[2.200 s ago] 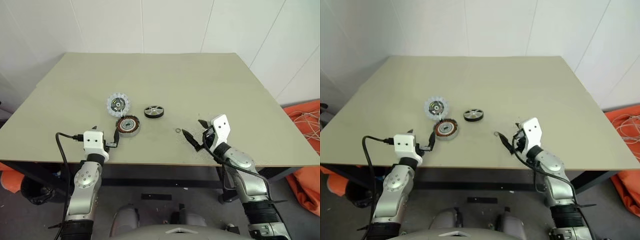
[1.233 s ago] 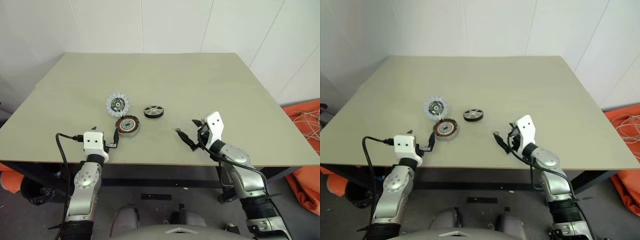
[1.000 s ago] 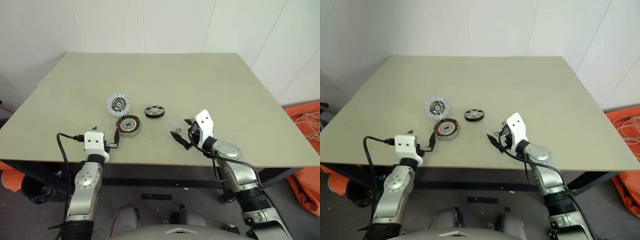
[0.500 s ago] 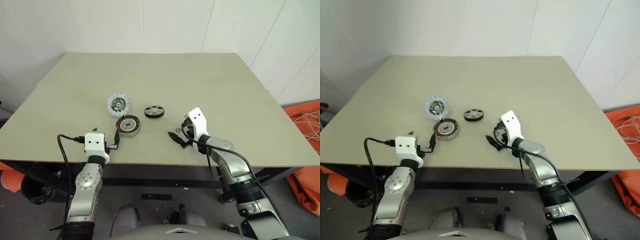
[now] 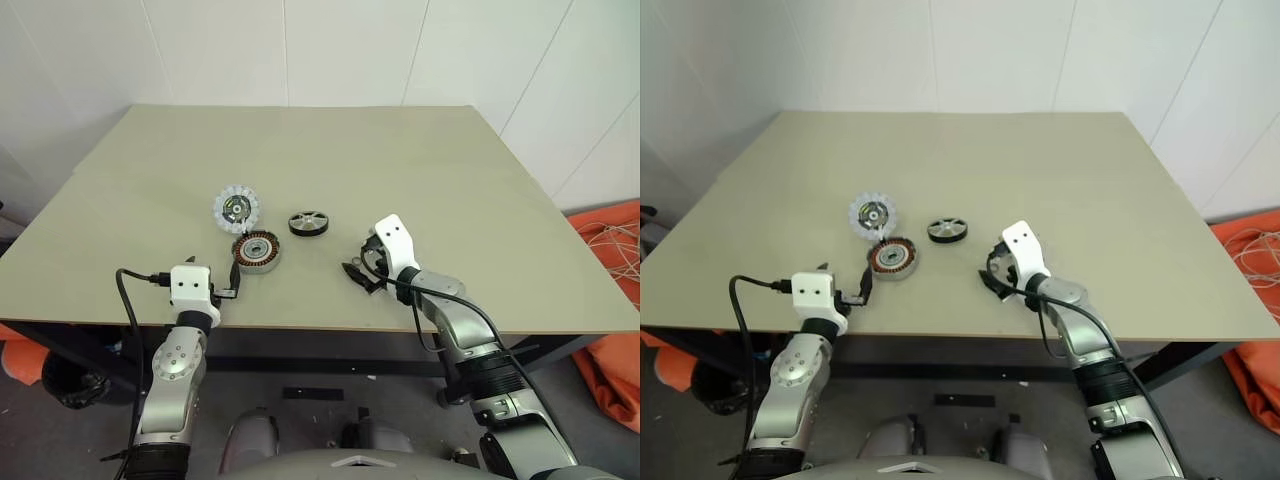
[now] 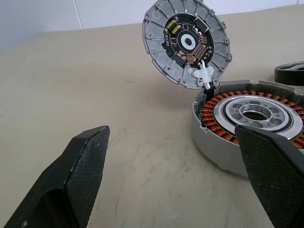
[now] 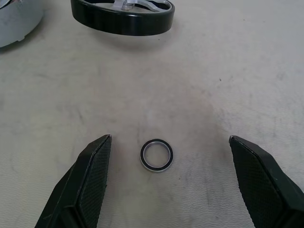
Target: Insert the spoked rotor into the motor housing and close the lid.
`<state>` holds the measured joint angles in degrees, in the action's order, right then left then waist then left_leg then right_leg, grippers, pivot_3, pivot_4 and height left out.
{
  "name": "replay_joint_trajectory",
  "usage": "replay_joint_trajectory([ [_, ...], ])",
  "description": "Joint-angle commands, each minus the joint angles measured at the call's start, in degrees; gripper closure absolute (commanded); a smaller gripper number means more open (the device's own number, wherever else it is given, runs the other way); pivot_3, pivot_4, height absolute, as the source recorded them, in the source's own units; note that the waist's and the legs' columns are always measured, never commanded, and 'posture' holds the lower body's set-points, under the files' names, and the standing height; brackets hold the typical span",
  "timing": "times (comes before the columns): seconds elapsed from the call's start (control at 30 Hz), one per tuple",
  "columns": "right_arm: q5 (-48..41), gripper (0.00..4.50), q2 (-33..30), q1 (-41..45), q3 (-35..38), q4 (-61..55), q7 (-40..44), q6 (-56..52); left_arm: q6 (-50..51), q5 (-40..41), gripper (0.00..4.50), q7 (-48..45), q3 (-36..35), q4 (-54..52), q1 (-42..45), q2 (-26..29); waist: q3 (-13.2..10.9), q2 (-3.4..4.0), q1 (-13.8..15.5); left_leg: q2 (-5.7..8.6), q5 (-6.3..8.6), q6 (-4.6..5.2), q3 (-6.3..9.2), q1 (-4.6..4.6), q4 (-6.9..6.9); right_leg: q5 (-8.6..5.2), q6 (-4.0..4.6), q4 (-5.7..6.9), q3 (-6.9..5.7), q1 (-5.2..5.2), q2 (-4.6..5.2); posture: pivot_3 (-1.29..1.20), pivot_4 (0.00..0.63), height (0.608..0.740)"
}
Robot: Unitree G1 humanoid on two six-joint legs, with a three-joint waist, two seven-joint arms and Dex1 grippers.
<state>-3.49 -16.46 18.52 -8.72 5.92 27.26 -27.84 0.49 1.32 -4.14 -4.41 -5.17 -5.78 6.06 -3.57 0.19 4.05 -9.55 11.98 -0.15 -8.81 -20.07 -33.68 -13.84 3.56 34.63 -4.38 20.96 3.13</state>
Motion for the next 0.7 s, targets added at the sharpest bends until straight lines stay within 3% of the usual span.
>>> replay_joint_trajectory([
  [0.03, 0.7, 0.19, -0.3, 1.7, -0.2, -0.7, -0.2, 0.2, -1.0, -0.2, 0.01, 0.3, 0.1, -1.8, 0.4, 0.0, 0.0, 0.00, 0.0, 0.00, 0.00, 0.00, 0.00, 0.00, 0.00, 0.00, 0.00, 0.00, 0.00, 0.00, 0.00, 0.00, 0.000, 0.740],
  [0.13, 1.0, 0.93, -0.2, 1.7, -0.1, -0.7, 0.0, 0.1, -1.0, -0.2, 0.00, 0.3, 0.1, -1.8, 0.4, 0.0, 0.0, 0.00, 0.0, 0.00, 0.00, 0.00, 0.00, -0.01, 0.00, 0.00, 0.00, 0.00, 0.00, 0.00, 0.00, 0.00, 0.000, 0.740],
  [0.33, 1.3, 3.07, 0.0, 1.7, -0.2, -0.9, 0.2, -0.1, -1.1, -0.2, 0.00, 0.3, 0.2, -1.8, 0.4, 0.0, 0.0, 0.00, 0.0, 0.00, 0.00, 0.00, 0.00, 0.00, 0.00, 0.02, 0.03, 0.01, 0.00, 0.00, 0.00, 0.00, 0.000, 0.740],
  [0.43, 1.5, 3.93, 0.1, 1.7, -0.3, -1.1, 0.1, -0.1, -1.1, -0.2, 0.00, 0.2, 0.2, -1.8, 0.4, 0.1, 0.0, 0.00, 0.0, 0.00, 0.00, 0.00, 0.00, 0.00, -0.01, 0.04, 0.06, 0.01, 0.00, -0.01, 0.00, 0.00, 0.000, 0.740],
  [0.7, 1.7, 3.92, 0.2, 1.3, -0.5, -1.6, 0.3, -0.3, -1.1, -0.2, 0.00, 0.0, 0.2, -1.8, 0.5, 0.2, 0.0, 0.00, 0.0, 0.00, 0.00, 0.00, 0.00, 0.01, -0.01, 0.04, 0.07, 0.01, 0.00, -0.01, 0.00, 0.00, 0.000, 0.740],
])
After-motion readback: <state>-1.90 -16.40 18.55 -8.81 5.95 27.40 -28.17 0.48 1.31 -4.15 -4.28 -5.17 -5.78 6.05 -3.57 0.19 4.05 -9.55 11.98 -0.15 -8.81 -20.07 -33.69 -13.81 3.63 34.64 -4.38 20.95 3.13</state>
